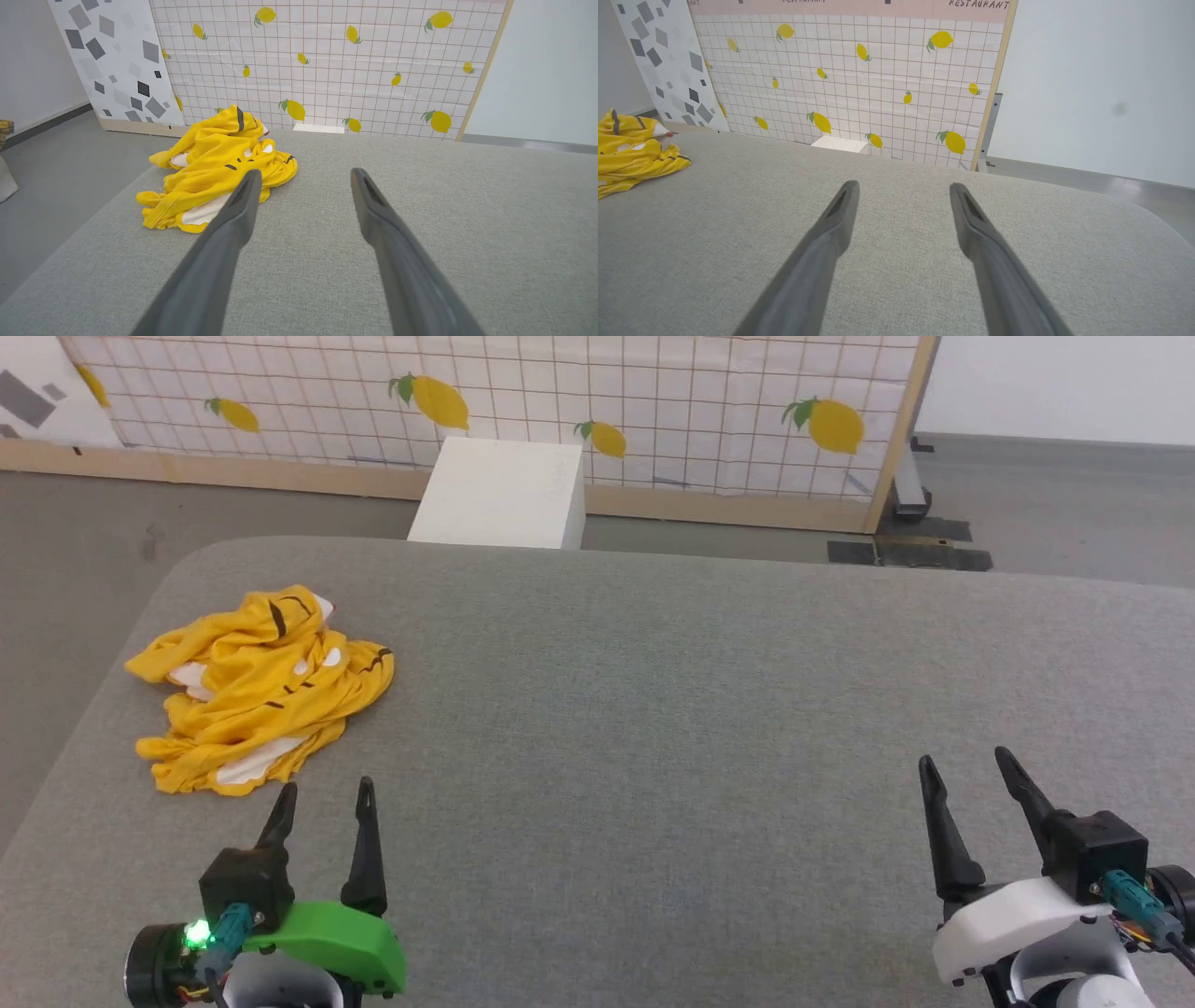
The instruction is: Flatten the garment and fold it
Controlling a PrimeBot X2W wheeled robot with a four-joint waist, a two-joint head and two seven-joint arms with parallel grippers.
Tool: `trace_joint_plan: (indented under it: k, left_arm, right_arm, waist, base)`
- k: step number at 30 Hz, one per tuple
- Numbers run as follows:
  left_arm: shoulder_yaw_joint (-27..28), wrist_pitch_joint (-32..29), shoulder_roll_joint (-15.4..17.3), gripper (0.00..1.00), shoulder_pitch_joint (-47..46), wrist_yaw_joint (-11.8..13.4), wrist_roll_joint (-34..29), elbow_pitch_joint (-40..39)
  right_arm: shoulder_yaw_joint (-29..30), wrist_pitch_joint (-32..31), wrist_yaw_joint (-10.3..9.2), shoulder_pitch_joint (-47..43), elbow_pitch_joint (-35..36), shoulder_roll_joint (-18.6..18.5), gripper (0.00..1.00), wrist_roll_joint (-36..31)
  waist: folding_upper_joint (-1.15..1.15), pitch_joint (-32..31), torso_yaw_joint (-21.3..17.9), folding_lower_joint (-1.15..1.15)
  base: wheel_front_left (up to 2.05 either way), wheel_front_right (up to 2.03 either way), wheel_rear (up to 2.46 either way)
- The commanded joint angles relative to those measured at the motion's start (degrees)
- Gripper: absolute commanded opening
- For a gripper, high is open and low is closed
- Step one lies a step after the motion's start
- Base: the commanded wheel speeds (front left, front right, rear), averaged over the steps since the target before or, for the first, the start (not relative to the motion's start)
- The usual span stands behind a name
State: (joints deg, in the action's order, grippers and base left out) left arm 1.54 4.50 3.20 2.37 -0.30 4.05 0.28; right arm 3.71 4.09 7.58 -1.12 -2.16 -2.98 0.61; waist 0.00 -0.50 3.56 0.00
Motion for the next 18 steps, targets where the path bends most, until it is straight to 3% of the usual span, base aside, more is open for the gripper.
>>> trace_joint_plan:
  k: [1, 18]
  left_arm:
    - [0.42, 0.64, -0.11, 1.0, 0.69, -0.24, 0.53, 0.18]
    - [1.3, 2.65, -0.15, 1.0, 2.62, -0.27, 1.77, -0.19]
  right_arm:
    - [-0.07, 0.67, -0.03, -0.3, -0.3, 0.04, 1.0, 0.59]
    - [-1.63, 2.76, -0.04, -0.69, -1.72, 0.05, 1.0, 1.52]
  waist:
    - [0.0, -0.23, 0.67, 0.0]
    - [0.0, -1.14, 6.69, 0.0]
  base:
    - [0.0, 0.0, 0.0]
    - [0.0, 0.0, 0.0]
